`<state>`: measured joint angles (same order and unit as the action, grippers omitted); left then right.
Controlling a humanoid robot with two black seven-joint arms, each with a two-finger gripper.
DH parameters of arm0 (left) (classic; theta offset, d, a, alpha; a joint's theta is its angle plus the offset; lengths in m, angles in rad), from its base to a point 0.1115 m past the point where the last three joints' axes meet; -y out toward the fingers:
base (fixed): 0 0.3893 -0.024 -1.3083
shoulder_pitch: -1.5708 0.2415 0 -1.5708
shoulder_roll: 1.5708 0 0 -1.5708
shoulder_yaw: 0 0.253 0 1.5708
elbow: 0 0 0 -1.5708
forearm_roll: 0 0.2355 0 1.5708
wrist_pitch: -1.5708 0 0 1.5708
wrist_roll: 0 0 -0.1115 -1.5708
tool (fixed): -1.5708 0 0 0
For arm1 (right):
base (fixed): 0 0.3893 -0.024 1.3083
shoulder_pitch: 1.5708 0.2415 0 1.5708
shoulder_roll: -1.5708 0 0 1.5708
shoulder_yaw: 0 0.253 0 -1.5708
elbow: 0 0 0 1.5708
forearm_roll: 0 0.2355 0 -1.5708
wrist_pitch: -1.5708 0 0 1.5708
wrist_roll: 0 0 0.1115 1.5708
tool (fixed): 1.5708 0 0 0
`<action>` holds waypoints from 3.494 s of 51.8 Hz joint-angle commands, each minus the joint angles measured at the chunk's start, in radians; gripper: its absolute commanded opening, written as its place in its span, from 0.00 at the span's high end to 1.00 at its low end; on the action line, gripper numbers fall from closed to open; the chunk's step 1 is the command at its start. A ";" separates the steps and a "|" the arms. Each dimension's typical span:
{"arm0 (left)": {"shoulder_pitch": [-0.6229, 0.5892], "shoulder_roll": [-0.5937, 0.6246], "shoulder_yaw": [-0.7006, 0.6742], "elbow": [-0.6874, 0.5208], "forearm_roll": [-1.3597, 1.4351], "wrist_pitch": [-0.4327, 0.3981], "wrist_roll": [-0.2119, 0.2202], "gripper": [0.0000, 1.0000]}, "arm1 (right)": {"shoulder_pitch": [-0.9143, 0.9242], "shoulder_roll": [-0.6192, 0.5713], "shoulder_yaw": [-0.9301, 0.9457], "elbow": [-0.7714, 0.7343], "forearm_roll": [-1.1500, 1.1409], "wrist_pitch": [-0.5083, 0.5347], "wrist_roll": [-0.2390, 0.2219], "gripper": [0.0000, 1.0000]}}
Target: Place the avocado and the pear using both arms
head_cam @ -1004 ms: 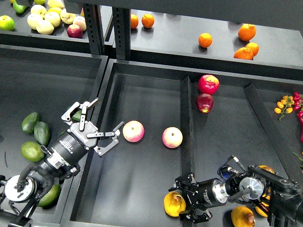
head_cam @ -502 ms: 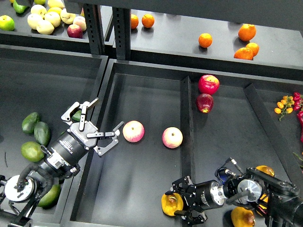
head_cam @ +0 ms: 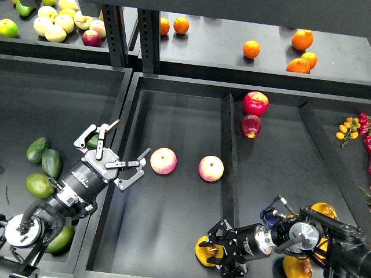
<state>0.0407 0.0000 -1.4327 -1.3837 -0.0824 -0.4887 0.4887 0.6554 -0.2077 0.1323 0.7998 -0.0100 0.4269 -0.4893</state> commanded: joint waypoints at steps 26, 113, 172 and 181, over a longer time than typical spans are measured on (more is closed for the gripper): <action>0.001 0.000 0.005 0.000 0.001 0.000 0.000 0.01 | 0.055 -0.065 0.150 0.045 0.018 -0.004 0.001 0.75; 0.011 0.000 0.008 0.000 0.000 0.000 0.000 0.01 | -0.103 -0.354 0.153 0.128 0.019 0.033 0.001 0.67; 0.011 0.000 0.008 0.000 0.001 0.000 0.000 0.01 | -0.126 -0.305 0.268 0.137 -0.022 0.032 0.001 0.07; 0.008 0.000 0.008 0.000 0.001 0.000 0.000 0.01 | -0.135 -0.294 0.383 0.150 -0.001 0.024 0.001 0.02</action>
<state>0.0522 0.0000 -1.4250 -1.3836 -0.0822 -0.4883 0.4887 0.5285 -0.5084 0.4369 0.9432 -0.0287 0.4550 -0.4887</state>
